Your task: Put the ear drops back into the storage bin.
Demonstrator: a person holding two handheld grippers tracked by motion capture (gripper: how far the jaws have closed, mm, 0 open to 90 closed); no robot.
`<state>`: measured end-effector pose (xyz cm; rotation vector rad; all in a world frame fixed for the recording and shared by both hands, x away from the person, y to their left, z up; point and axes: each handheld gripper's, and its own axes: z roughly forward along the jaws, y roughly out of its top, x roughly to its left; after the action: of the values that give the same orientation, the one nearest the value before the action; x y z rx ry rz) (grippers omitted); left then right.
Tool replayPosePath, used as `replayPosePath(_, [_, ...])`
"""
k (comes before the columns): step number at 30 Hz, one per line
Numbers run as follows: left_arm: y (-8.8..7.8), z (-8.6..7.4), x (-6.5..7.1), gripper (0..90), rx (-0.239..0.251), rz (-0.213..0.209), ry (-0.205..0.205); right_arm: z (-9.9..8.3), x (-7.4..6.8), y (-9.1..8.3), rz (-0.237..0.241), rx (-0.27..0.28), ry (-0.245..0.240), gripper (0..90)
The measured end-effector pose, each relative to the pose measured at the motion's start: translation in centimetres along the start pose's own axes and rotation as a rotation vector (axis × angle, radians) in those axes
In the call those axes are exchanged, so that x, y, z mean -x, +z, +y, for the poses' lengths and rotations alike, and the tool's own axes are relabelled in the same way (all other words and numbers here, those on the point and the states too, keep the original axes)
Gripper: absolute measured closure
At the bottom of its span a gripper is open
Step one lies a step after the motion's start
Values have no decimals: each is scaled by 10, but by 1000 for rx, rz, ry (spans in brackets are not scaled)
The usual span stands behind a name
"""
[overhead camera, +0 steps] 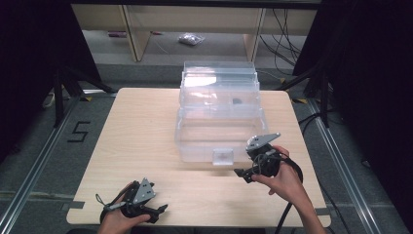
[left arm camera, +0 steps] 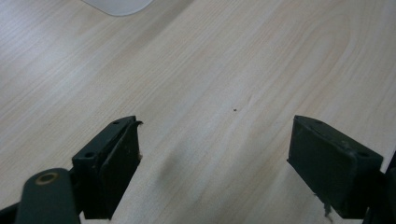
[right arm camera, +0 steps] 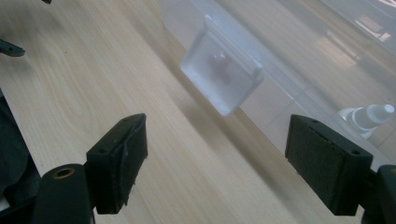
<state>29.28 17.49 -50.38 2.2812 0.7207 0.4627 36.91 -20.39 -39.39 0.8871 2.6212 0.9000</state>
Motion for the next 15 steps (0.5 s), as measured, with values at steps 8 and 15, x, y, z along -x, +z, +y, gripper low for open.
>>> replayPosePath(8, [0,0,0,161,2,-1,-1,-8,-5,2,-3,10,-3,219])
replayPosePath(15, [0,0,-1,160,-2,-10,5,-18,-10,9,10,21,24,228])
